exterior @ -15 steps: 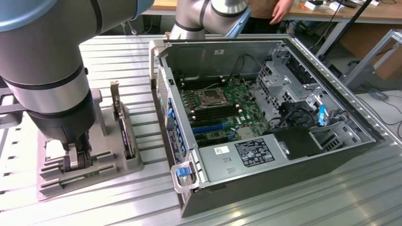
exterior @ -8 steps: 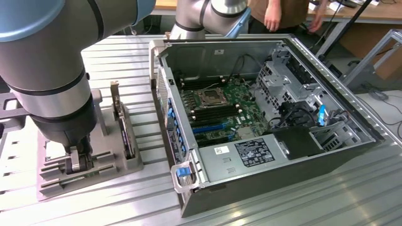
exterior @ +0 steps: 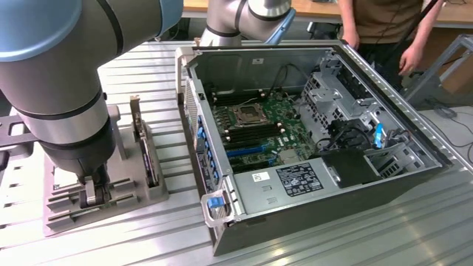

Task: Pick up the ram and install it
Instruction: 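Pick up the ram and move it above insertion slot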

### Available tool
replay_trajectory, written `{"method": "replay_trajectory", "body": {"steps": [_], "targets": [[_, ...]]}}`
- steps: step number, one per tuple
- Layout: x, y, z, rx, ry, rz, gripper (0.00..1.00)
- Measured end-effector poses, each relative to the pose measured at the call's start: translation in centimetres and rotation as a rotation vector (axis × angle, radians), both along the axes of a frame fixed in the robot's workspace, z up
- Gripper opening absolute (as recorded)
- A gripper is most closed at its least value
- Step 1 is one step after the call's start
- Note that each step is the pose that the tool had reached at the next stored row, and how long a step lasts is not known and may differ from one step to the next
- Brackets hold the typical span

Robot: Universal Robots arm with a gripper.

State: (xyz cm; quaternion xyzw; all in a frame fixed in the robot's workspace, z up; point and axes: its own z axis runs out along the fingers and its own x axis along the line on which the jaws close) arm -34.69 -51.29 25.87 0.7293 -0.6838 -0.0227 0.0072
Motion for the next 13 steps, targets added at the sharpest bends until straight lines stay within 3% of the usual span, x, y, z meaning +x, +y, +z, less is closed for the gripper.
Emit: {"method": "replay_trajectory", "body": {"steps": [13], "targets": [[0.0, -0.04, -1.24, 0.0, 0.0, 0.005, 0.36]]}}
